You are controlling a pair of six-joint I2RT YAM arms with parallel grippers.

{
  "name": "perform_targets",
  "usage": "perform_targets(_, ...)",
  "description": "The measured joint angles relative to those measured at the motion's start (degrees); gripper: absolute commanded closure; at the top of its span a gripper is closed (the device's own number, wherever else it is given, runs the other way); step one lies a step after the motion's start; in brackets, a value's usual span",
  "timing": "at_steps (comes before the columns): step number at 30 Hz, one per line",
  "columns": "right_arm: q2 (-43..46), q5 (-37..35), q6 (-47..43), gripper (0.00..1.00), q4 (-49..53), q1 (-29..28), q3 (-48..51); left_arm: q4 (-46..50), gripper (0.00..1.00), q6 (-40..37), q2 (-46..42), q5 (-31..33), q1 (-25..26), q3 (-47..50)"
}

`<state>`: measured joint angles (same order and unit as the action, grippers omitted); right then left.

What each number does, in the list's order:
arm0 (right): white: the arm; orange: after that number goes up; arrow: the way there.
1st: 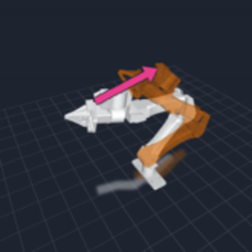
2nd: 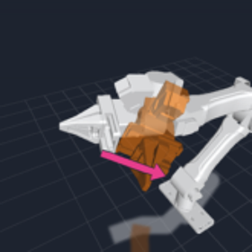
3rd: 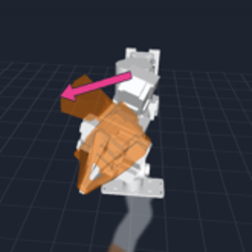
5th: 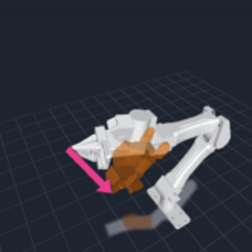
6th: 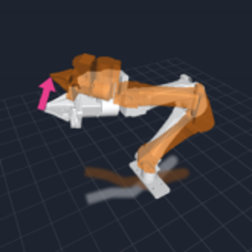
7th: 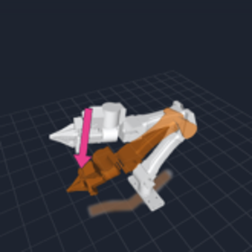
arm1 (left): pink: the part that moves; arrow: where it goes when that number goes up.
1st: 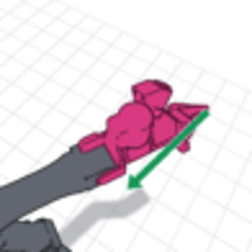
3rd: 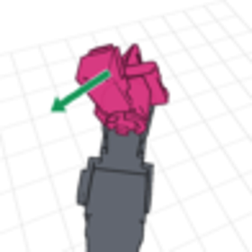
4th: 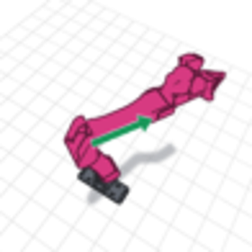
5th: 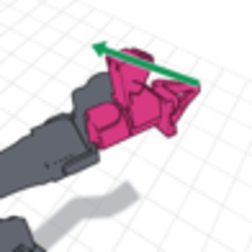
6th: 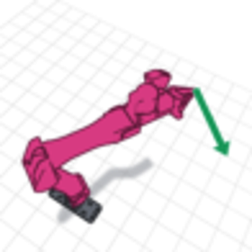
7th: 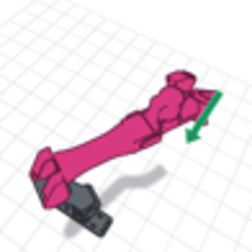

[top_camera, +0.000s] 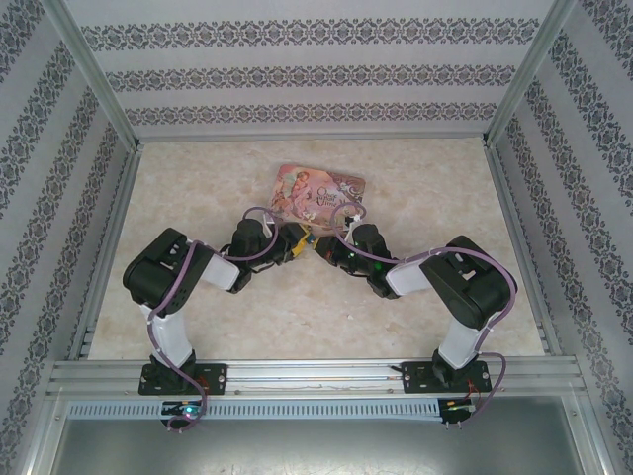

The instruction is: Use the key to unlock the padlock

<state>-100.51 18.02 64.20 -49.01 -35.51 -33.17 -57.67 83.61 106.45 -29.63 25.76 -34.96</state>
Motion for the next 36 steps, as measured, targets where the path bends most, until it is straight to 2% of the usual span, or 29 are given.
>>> perform_targets(11, 0.0, 0.0, 0.5, 1.00, 0.8, 0.0, -0.6, -0.4, 0.65, 0.9, 1.3, -0.4, 0.0, -1.2)
perform_targets(26, 0.0, -0.3, 1.1, 1.00, 0.8, 0.0, -0.7, -0.6, 0.83, 1.8, 2.4, -0.4, 0.1, -1.7)
perform_targets(32, 0.9, -1.2, 1.5, 0.92, 1.2, 0.0, -0.3, -0.6, 0.89, 1.7, 2.2, -0.4, 0.1, -1.7)
perform_targets(36, 3.3, -2.4, 1.0, 0.83, 2.0, -0.7, 0.6, -0.2, 0.90, 1.7, 0.9, -0.6, 0.4, -1.7)
